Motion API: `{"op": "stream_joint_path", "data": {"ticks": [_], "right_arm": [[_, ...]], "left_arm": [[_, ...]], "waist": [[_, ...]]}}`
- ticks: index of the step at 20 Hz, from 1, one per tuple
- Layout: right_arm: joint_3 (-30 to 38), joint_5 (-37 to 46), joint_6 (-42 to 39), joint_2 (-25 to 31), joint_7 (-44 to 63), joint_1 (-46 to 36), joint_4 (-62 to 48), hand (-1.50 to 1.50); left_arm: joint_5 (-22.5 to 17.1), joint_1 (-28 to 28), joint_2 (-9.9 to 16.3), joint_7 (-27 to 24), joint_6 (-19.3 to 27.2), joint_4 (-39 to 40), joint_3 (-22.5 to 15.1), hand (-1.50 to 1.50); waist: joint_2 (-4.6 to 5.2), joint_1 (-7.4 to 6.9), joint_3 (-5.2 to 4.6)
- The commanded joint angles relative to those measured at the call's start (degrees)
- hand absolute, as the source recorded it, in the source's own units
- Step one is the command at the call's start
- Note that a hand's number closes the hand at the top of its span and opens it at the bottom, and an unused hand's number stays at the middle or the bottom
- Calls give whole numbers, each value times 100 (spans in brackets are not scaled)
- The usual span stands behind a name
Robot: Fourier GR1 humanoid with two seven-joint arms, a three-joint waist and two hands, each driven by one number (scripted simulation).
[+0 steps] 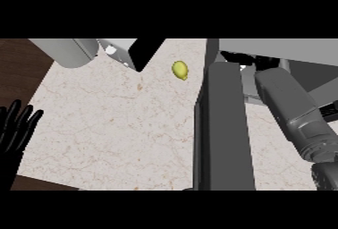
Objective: Pick up the milk, place it into the microwave and close the microwave
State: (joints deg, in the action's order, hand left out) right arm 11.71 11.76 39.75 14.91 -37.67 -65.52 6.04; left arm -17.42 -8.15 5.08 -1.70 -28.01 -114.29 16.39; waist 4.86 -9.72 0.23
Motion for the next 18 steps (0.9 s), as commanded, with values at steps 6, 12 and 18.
{"op": "stream_joint_path", "data": {"ticks": [6,12,18], "right_arm": [[110,-88,-390,-151,388,-197,-232,-150],[252,-235,-913,-322,277,-209,-172,-150],[326,-281,-1094,-243,208,-29,-208,-150]], "left_arm": [[237,131,-144,-18,15,-27,-328,-150],[273,202,-75,34,-25,66,-357,-150],[589,97,-275,-73,39,56,-603,-150]], "waist": [[11,-104,22],[-12,-82,17],[-45,7,15]]}}
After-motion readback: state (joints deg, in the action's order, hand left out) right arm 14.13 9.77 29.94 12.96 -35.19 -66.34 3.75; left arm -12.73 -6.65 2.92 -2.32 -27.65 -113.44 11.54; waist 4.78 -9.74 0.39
